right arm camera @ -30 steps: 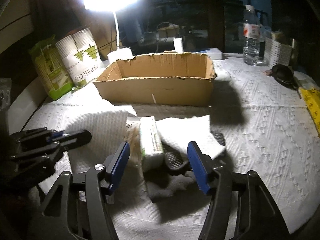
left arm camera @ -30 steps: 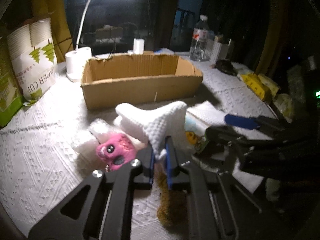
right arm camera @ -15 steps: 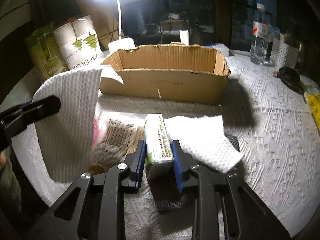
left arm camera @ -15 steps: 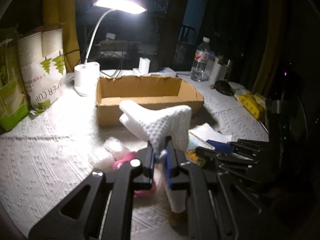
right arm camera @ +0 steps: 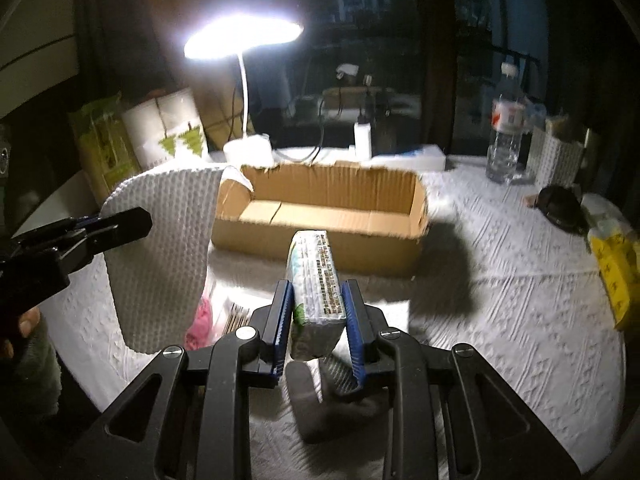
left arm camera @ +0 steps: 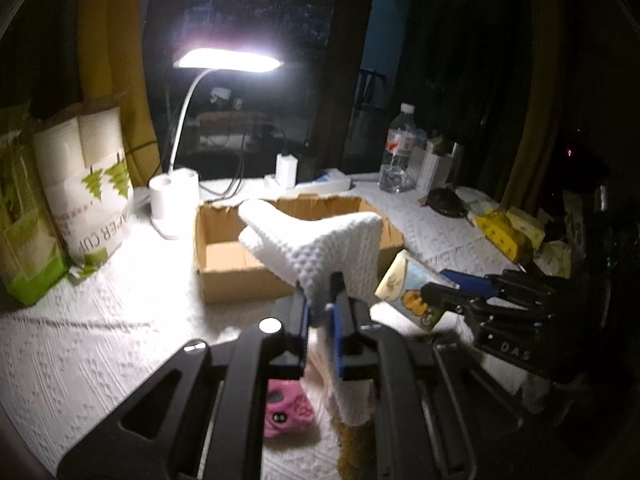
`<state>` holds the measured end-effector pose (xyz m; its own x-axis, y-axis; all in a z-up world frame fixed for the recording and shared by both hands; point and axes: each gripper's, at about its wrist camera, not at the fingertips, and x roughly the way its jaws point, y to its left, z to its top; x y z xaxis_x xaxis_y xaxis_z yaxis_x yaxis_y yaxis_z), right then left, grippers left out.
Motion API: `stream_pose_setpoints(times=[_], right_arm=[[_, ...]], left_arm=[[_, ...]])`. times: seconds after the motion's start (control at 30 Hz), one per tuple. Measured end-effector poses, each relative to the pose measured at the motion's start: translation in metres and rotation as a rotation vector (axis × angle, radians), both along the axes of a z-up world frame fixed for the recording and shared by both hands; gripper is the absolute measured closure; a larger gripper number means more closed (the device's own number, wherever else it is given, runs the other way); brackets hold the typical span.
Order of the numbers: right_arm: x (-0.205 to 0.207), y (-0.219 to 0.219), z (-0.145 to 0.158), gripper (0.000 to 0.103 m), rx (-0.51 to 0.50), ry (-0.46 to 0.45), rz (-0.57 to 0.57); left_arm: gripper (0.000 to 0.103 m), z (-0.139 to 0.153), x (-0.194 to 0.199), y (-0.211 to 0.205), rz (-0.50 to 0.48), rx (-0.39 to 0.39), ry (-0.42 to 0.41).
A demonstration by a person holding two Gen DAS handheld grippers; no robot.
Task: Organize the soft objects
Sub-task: 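Carry the cloth with the left tool while the right tool carries the tissue pack into the box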
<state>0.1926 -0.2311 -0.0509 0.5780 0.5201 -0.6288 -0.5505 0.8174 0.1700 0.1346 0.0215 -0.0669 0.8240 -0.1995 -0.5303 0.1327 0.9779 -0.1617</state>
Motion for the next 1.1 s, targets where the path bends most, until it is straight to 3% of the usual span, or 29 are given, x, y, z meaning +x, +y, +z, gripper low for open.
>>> stream_pose_setpoints(times=[0.27, 0.53, 1.1], right_arm=[[0.024, -0.013, 0.019, 0.076, 0.025, -0.050, -0.016], [0.047, -0.025, 0.029, 0.076, 0.050, -0.081, -0.038], [0.094, -0.037, 0.023, 0.076, 0.077, -0.077, -0.060]], left_arm=[[0.094, 0.021, 0.018, -0.007, -0.009, 0.023, -0.044], [0.094, 0.036, 0.040, -0.009, -0.041, -0.017, -0.056], [0.094, 0.031, 0.101, -0.031, -0.057, -0.017, -0.033]])
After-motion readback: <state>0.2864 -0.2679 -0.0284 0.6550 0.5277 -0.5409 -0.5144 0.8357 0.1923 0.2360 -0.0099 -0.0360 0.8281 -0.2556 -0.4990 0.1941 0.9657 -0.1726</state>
